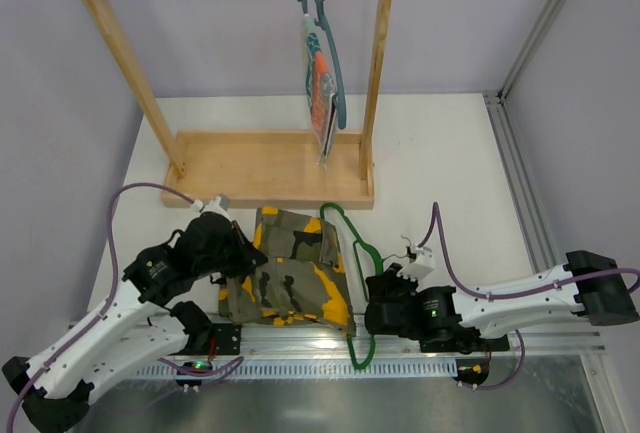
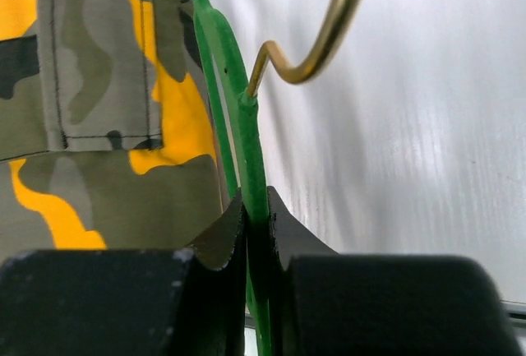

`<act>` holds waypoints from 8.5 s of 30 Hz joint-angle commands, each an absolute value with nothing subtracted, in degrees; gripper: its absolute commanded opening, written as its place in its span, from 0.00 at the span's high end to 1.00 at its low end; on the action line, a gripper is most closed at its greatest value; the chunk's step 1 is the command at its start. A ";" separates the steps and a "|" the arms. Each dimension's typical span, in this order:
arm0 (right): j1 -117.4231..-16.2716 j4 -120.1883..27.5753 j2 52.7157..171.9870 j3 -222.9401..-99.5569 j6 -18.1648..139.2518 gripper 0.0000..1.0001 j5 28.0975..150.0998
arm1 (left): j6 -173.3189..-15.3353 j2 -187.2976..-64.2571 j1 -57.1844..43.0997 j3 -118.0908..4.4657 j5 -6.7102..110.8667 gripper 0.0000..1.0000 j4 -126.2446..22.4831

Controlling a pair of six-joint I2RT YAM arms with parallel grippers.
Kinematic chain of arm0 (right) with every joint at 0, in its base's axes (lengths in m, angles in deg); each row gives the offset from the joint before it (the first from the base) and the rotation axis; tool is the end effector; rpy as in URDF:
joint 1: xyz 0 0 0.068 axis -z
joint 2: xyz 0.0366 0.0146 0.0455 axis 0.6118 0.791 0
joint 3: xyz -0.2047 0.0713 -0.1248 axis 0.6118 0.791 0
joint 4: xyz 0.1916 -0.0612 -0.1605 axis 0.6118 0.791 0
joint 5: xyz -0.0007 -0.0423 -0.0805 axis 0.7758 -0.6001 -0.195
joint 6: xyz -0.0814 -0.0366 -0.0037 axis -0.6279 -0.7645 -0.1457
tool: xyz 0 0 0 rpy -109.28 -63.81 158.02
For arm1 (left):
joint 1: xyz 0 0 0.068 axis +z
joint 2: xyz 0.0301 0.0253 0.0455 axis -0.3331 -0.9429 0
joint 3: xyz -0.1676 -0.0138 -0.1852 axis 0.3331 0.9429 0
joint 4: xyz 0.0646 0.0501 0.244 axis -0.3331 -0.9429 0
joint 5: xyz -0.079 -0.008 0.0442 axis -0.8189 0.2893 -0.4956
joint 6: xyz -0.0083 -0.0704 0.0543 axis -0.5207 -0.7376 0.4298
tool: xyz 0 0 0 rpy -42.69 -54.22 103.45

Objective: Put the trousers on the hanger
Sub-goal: Place trousers on hanger, then hang the hanger with trousers onto the clothesline

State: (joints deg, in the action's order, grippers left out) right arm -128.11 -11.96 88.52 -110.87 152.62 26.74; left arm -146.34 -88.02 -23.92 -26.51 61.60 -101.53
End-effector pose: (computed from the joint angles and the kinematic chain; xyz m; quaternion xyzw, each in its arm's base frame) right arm 0.0638 0.1733 0.1288 0.1561 0.8610 0.2135 0.4344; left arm 0.1297 -0.1202 0.2326 -0.1654 0.9031 -0.3123 0.2438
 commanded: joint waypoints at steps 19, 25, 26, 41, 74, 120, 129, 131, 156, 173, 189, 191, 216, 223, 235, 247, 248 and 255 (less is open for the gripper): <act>-131.59 24.91 78.73 -115.58 177.31 0.96 19.94 | -144.27 -97.21 -23.70 -15.50 65.97 1.00 -93.63; -131.67 13.84 85.66 -112.78 174.23 0.96 18.00 | -149.19 -90.47 -23.70 -13.73 60.52 1.00 -86.67; -131.59 12.96 87.07 -112.51 175.18 0.96 17.91 | -149.11 -89.84 -23.70 -16.08 60.69 1.00 -88.07; -131.85 17.33 96.32 -110.67 189.77 0.96 21.51 | -152.98 -76.13 -23.70 -19.44 67.97 0.99 -107.62; -134.93 27.10 92.53 -116.03 196.02 0.97 14.83 | -140.76 -97.64 -26.07 -29.67 65.29 0.72 -91.81; -114.81 -14.21 65.02 -106.45 119.46 0.76 35.23 | -153.67 -92.92 -34.33 2.35 62.36 0.73 -74.37; -114.62 -12.09 59.22 -103.46 130.80 0.96 25.92 | -154.82 -87.55 -34.33 3.76 63.68 0.73 -77.37; -114.62 -11.49 59.57 -102.85 133.69 0.96 25.12 | -154.90 -87.99 -34.24 3.76 63.24 0.73 -76.84; -114.89 -6.22 52.90 -101.35 134.06 0.96 26.97 | -149.28 -95.64 -42.33 -1.01 49.97 0.92 -70.07; -114.89 -8.32 53.77 -100.82 133.36 0.96 28.02 | -142.61 -99.92 -36.36 -24.17 66.75 0.89 -88.15; -114.89 -8.40 51.05 -102.05 130.55 0.96 26.44 | -139.44 -120.77 -22.56 -17.43 67.99 0.99 -79.75; -114.89 -10.50 50.70 -103.45 126.61 0.96 25.92 | -139.96 -120.42 -22.55 -16.55 66.24 0.99 -78.86; -117.17 -19.83 69.85 -137.81 96.01 0.96 25.99 | -136.10 -103.64 -21.94 -36.76 56.58 0.82 -81.42; -120.42 -18.07 77.85 -148.44 94.34 0.96 25.74 | -138.56 -99.16 -22.03 -39.13 54.00 0.62 -72.18; -126.23 -17.19 94.45 -165.67 88.10 0.96 22.31 | -133.74 -97.39 -21.94 -52.05 62.68 0.44 -85.97; -119.82 -18.33 115.37 -190.78 73.27 0.96 24.58 | -128.72 -95.11 -21.94 -58.82 78.35 0.35 -111.19; -119.29 -18.51 116.86 -192.82 72.54 0.96 25.20 | -128.71 -94.59 -22.03 -58.56 78.71 0.34 -111.90; -112.78 -22.98 127.76 -208.13 63.16 0.96 29.25 | -130.21 -85.45 -21.94 -51.98 77.75 0.33 -108.92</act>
State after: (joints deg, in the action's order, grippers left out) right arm -114.51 -11.79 128.44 -200.81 71.36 29.93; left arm -130.36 -88.57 -22.13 -53.96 76.37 -108.70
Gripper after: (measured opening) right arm 0.078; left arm 0.664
